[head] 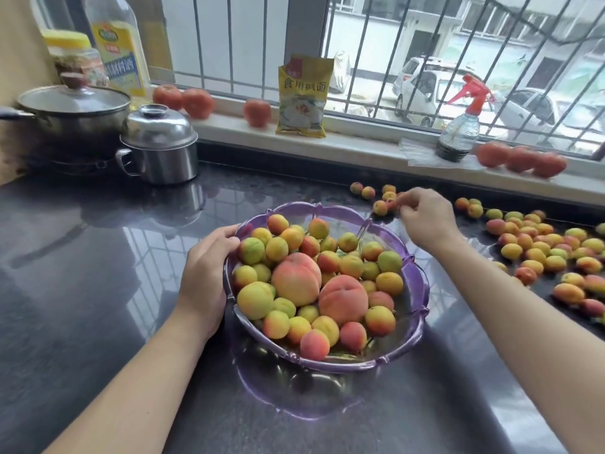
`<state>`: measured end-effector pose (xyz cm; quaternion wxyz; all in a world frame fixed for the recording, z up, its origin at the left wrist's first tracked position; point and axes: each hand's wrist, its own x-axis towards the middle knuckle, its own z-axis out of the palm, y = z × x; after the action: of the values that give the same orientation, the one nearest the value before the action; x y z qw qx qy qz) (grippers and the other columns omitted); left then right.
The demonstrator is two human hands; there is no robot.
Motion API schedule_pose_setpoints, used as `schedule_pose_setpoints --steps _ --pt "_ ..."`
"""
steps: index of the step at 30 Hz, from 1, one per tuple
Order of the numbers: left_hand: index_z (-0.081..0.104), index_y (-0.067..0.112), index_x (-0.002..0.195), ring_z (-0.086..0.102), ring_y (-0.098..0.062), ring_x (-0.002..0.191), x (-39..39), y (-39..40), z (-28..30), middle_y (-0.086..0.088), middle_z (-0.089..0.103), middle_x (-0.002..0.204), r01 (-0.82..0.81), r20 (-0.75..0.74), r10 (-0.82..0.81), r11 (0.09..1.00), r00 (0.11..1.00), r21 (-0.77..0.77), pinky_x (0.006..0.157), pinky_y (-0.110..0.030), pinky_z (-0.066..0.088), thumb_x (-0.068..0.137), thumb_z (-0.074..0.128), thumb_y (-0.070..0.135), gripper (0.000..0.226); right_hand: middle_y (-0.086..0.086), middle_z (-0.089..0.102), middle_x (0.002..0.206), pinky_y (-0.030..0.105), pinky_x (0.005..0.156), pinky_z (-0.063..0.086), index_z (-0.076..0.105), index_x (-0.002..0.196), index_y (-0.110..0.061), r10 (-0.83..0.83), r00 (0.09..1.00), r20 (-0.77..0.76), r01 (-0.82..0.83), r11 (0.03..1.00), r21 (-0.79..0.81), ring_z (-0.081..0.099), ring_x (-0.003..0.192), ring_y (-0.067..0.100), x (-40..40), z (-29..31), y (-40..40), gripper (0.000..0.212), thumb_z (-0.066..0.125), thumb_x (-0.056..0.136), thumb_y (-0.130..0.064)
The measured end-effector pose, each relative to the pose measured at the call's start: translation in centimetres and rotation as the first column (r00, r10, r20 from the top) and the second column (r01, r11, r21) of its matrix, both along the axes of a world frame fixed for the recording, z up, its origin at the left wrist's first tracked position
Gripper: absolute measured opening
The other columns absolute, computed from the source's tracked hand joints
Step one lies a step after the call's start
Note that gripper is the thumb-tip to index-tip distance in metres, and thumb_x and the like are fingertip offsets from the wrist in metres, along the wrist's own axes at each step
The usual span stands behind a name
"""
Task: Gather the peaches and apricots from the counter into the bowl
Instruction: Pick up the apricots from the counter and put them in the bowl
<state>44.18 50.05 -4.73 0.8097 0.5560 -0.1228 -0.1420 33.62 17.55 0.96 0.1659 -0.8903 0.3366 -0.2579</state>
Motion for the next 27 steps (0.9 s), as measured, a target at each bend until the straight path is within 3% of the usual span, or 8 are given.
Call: schedule_pose_setpoints --steps 3,7,12,18,22,24,27 --pt "0.080 0.013 0.105 0.075 -0.024 0.102 0.1 -0.1 0.0 -0.012 0.081 0.106 -0.003 -0.001 0.003 1.000 1.000 -0.001 0.092 -0.039 0.058 0.086 0.057 0.021 0.031 0.015 0.063 0.124 0.043 0.099 0.047 0.067 0.126 -0.012 0.008 0.989 -0.147 -0.003 1.000 0.031 0.060 0.113 0.034 -0.2 -3.2 -1.3 0.031 0.060 0.096 -0.014" --pt "0.077 0.009 0.109 0.076 -0.022 0.099 0.2 0.0 0.1 -0.012 0.081 0.104 0.010 0.019 -0.011 1.000 1.000 0.015 0.089 -0.037 0.060 0.091 0.056 0.016 0.029 0.015 0.058 0.127 0.050 0.094 0.048 0.050 0.142 -0.019 0.013 0.983 -0.183 -0.011 1.000 0.011 0.058 0.114 0.039 1.5 -4.0 -1.0 0.044 0.056 0.100 -0.032" --pt "0.077 0.006 0.109 0.075 -0.029 0.101 0.3 0.1 0.2 -0.018 0.079 0.108 0.010 0.033 -0.011 0.999 0.999 0.032 0.086 -0.037 0.063 0.082 0.056 0.021 0.037 0.016 0.061 0.132 0.052 0.092 0.048 0.050 0.136 -0.021 -0.042 0.972 -0.232 0.040 0.999 -0.011 0.059 0.114 0.045 3.9 -3.6 -1.9 0.047 0.040 0.100 -0.050" --pt "0.075 0.002 0.110 0.075 -0.027 0.098 0.1 0.2 0.5 -0.017 0.079 0.104 -0.007 0.061 0.003 0.998 0.998 0.060 0.082 -0.032 0.064 0.084 0.054 0.020 0.038 0.018 0.066 0.118 0.042 0.077 0.043 0.060 0.118 -0.014 -0.013 0.977 -0.214 -0.013 0.993 -0.119 0.062 0.105 0.044 4.2 -4.0 -2.7 0.031 0.044 0.104 -0.036" --pt "0.073 0.003 0.113 0.074 -0.029 0.102 -0.2 0.1 0.7 -0.018 0.078 0.108 0.002 0.030 -0.003 0.998 1.000 0.060 0.085 -0.034 0.063 0.087 0.053 0.021 0.038 0.015 0.057 0.119 0.049 0.083 0.049 0.060 0.112 -0.020 0.109 0.973 -0.202 -0.127 0.989 -0.078 0.059 0.101 0.047 2.9 -4.0 -2.8 0.023 0.046 0.103 -0.037" --pt "0.072 0.003 0.116 0.073 -0.032 0.107 -0.3 0.2 0.6 -0.022 0.076 0.115 0.003 0.009 -0.003 0.999 1.000 0.045 0.088 -0.038 0.063 0.087 0.054 0.022 0.039 0.013 0.054 0.119 0.049 0.086 0.049 0.060 0.115 -0.024 0.156 0.965 -0.213 -0.169 0.985 -0.046 0.058 0.101 0.045 2.1 -3.8 -3.0 0.022 0.048 0.103 -0.037" --pt "0.073 0.006 0.116 0.068 -0.043 0.120 -0.7 0.6 0.4 -0.030 0.070 0.127 0.004 0.027 -0.005 0.999 1.000 0.051 0.107 -0.056 0.055 0.087 0.057 0.027 0.039 0.011 0.048 0.118 0.043 0.095 0.044 0.062 0.125 -0.021 0.191 0.971 -0.144 -0.187 0.981 0.041 0.054 0.109 0.038 1.4 -3.2 -2.6 0.026 0.053 0.104 -0.030"
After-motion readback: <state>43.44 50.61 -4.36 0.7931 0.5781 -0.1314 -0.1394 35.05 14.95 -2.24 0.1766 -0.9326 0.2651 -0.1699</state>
